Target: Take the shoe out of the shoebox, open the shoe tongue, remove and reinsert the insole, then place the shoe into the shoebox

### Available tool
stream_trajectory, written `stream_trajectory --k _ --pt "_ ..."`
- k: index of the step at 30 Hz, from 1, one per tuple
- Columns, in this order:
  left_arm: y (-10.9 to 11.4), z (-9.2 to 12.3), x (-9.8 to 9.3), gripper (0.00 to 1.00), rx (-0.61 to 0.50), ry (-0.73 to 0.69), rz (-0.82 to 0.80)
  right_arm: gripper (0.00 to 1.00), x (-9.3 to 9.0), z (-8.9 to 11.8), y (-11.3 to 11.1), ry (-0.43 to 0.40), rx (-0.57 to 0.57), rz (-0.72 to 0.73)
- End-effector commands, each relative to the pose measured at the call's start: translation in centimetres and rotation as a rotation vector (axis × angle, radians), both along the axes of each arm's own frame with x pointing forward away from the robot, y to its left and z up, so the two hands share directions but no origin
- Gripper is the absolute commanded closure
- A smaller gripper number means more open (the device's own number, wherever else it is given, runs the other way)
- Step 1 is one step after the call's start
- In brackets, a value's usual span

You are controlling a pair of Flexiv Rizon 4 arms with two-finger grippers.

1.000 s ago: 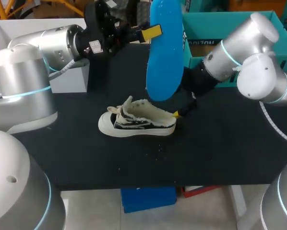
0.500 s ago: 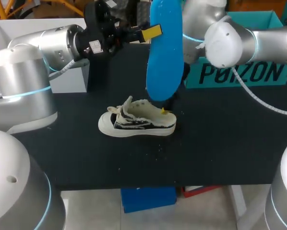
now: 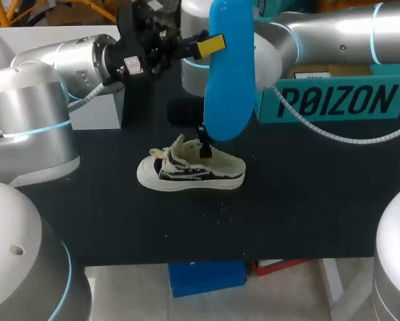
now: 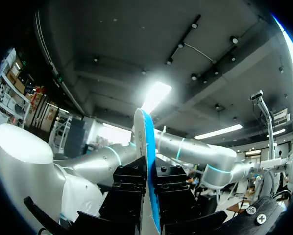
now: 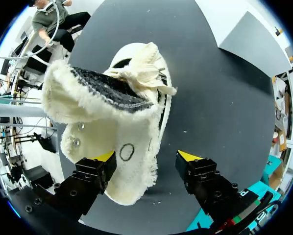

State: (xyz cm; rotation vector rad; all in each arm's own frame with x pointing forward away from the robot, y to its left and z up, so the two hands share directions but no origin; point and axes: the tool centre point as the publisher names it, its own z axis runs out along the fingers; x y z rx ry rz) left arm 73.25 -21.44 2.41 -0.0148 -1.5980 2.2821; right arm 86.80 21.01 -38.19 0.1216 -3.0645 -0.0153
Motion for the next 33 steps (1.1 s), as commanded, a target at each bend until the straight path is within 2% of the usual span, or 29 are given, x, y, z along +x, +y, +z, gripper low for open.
stream_trajectory --k 1,6,10,11,12,13,14,15,16,17,33 --pt "0.0 -0.1 0.0 1.00 0.000 -0.001 -0.001 0.22 0.0 -0.9 0.8 -0.006 -0.119 0.002" --pt "0.0 -0.1 0.0 1.00 0.000 -0.001 -0.001 0.20 0.0 -1.4 1.0 -0.007 -0.086 -0.022" --pt "0.0 -0.1 0.0 1.00 0.000 -0.001 -0.001 0.25 0.1 -1.6 0.9 -0.008 -0.034 -0.051" --pt "0.0 -0.1 0.0 1.00 0.000 -0.001 -0.001 0.35 0.1 -2.0 0.7 -0.004 -0.019 -0.061" --pt "0.0 -0.1 0.0 1.00 0.000 -0.001 -0.001 0.51 0.1 -2.2 0.5 -0.004 -0.019 -0.063" --pt "0.0 -0.1 0.0 1.00 0.000 -0.001 -0.001 0.62 0.1 -2.3 0.5 -0.002 0.005 -0.073" --pt "0.0 -0.1 0.0 1.00 0.000 -0.001 -0.001 0.73 0.0 -2.4 0.6 0.002 0.027 -0.084" --pt "0.0 -0.1 0.0 1.00 0.000 -0.001 -0.001 0.78 0.0 -2.6 0.6 0.002 0.026 -0.079" --pt "0.0 -0.1 0.0 1.00 0.000 -0.001 -0.001 1.00 0.0 -2.7 0.5 0.003 0.066 -0.074" --pt "0.0 -0.1 0.0 1.00 0.000 -0.001 -0.001 1.00 -0.1 -2.8 0.6 0.001 0.107 -0.080" --pt "0.0 -0.1 0.0 1.00 0.000 -0.001 -0.001 1.00 -0.1 -2.8 0.6 0.001 0.107 -0.080"
